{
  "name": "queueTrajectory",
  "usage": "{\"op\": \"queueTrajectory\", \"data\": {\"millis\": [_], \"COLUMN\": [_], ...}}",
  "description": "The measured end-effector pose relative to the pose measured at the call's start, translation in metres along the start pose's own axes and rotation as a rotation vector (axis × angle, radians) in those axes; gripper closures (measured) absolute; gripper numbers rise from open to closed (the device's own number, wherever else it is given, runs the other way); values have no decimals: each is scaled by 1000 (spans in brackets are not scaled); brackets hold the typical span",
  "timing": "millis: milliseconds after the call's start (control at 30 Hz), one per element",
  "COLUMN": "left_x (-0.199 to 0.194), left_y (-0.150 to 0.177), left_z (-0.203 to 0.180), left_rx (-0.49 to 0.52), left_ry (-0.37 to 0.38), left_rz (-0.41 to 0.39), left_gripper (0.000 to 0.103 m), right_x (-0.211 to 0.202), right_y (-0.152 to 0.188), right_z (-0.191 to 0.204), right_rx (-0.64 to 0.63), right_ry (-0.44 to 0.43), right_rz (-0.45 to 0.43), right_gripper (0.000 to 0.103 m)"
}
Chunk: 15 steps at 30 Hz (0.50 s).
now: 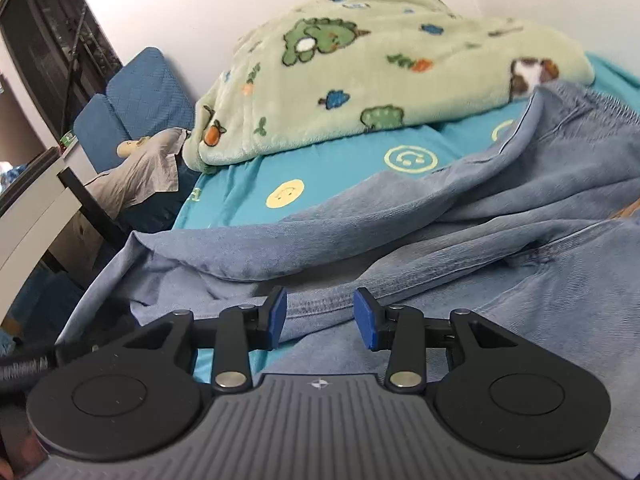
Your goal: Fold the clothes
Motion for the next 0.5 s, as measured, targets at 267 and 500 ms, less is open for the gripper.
{"op": "queueTrajectory", "data": {"millis": [267,500], "left_x": [-6,-16], "left_y": [-4,-7], "left_z": [7,15], "left_rx": [-14,-46], "left_ry": [27,50], "left_rz": [-19,-35], "left_gripper": [41,41], "right_x": [30,62], "right_y": [-27,-50], "right_z": [-17,-24], "right_rx": [165,299], "right_ry": [-36,-67], "right_rz": [31,74], "right_gripper": [55,46]}}
Point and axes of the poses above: each gripper's, at about its wrist camera, not at the fingertips, and x roughly the way its jaws point, z to its left, y to its underside, the point moved 8 cm from there along x, roughly the way its jaws point, and after that the axes turned 9 degrees about z, right-handed, at the moved point
